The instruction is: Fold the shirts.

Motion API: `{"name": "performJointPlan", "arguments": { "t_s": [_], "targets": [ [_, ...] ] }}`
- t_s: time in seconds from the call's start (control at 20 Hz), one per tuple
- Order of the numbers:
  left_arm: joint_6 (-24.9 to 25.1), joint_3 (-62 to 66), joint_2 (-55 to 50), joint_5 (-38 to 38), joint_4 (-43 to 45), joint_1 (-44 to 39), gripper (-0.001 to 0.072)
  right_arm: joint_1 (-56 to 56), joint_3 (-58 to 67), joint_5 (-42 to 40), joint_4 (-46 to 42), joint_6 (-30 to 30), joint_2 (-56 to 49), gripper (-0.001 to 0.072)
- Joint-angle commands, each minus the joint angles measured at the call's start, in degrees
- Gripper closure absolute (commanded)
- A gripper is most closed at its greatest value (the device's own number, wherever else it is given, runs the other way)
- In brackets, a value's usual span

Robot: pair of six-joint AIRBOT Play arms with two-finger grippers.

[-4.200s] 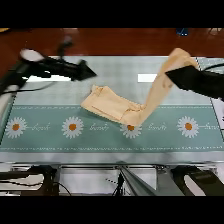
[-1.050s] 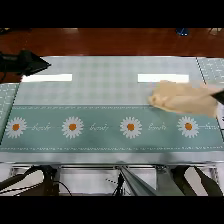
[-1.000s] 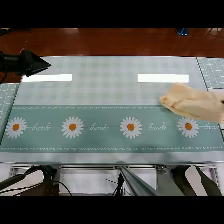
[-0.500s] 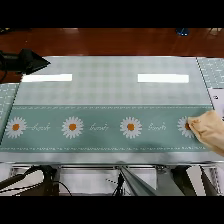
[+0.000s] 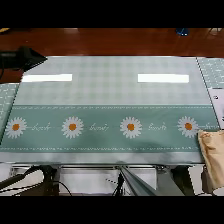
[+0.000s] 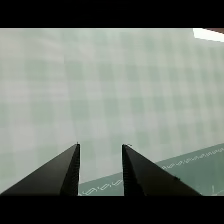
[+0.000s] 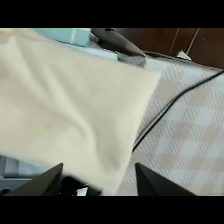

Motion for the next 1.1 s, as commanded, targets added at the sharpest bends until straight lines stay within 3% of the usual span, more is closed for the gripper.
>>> {"name": "performJointPlan", "arguments": {
  "t_s": [0.0, 0.1, 0.2, 0.3, 0.35, 0.4, 0.5, 0.55, 0.6, 0.7, 0.85, 0.9, 1.05],
  "targets": [
    [0.17, 0.04, -0.04, 0.70, 0.04, 0.83, 0.0377, -1.66, -2.71, -1.40, -5.16, -1.92, 1.79, 0.0166],
    [0.13, 0.04, -0.04, 0.70, -0.04, 0.98, 0.0377, -1.20, -2.71, -6.67, 1.70, -2.01, 1.73, 0.0171],
    [0.15, 0.04, -0.04, 0.68, -2.75, 0.96, 0.0376, 2.27, -2.10, -12.94, 15.85, -5.84, 1.66, 0.0188],
    [4.15, 0.04, -0.04, 0.74, -9.29, 0.76, 0.0361, 12.52, 0.31, -17.20, 26.86, -7.08, 0.57, 0.0188],
    [8.04, 0.04, -0.04, 1.86, -12.28, 0.20, 0.0209, 19.45, 1.95, -18.38, 28.41, -7.26, -0.35, 0.0188],
    [9.51, 0.04, -0.04, 4.09, -13.20, -0.79, 0.0163, 27.87, 3.85, -19.58, 28.55, -7.21, -1.51, 0.0188],
    [10.47, 0.04, -0.31, 8.04, -11.21, -3.56, 0.0162, 44.13, 6.88, -24.33, 27.87, -5.22, -4.04, 0.0187],
    [10.38, 0.04, -0.39, 7.63, -8.15, -5.33, 0.0162, 51.47, 8.26, -27.65, 27.52, -1.33, -5.68, 0.0187],
    [9.20, 0.04, -0.39, 6.19, -3.82, -7.43, 0.0162, 57.46, 9.62, -30.36, 27.32, 2.75, -7.50, 0.0187],
    [-0.37, 0.04, -0.39, 1.95, 11.19, -13.55, 0.0162, 67.28, 13.11, -31.06, 27.32, 6.91, -12.44, 0.0187],
    [-14.12, 0.04, -0.59, -5.46, 40.11, -26.23, 0.0050, 77.42, 17.75, -21.00, 24.48, 5.70, -20.13, 0.0182],
    [-17.51, 0.02, -0.68, -6.80, 45.72, -29.99, 0.0027, 80.13, 18.21, -17.55, 21.66, 5.33, -22.05, 0.0174],
    [-20.72, 0.02, -1.73, -7.69, 47.36, -35.69, 0.0028, 84.59, 18.18, -13.44, 19.34, 5.33, -24.22, 0.0168]
  ]
}}
